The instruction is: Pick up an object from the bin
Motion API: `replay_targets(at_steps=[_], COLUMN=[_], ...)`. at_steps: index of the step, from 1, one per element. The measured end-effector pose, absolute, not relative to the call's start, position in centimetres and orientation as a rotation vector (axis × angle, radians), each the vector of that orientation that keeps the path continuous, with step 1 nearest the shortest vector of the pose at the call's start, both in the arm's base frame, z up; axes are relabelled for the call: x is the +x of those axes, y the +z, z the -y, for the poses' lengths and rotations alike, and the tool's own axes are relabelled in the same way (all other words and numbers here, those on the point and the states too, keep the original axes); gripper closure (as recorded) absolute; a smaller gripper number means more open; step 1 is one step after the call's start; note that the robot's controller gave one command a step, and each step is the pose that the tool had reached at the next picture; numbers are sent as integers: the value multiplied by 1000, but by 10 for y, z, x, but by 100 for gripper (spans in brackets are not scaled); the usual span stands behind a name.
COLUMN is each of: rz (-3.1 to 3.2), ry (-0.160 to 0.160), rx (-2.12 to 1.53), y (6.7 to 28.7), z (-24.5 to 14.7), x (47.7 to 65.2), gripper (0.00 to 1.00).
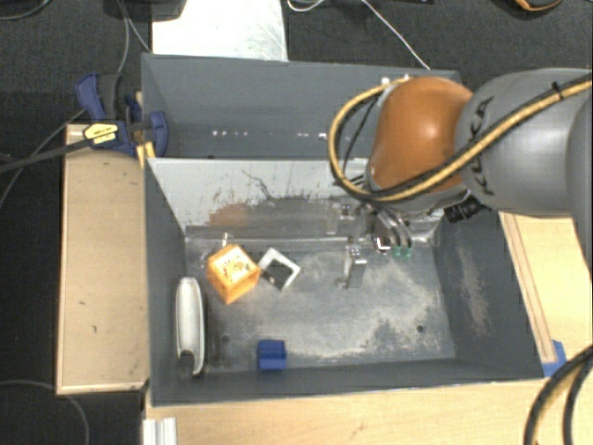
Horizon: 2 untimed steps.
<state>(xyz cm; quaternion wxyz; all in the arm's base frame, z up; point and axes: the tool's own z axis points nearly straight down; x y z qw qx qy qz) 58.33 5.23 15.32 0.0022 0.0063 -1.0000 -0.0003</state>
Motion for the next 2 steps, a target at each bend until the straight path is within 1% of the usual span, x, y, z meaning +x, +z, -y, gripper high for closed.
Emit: replay_targets(at_steps=[1,2], rz=[3139,3116], ry=[-1,-3], rx=[19,362], y=[156,132], z=[-52,-63], x=[583,591], gripper=[0,0])
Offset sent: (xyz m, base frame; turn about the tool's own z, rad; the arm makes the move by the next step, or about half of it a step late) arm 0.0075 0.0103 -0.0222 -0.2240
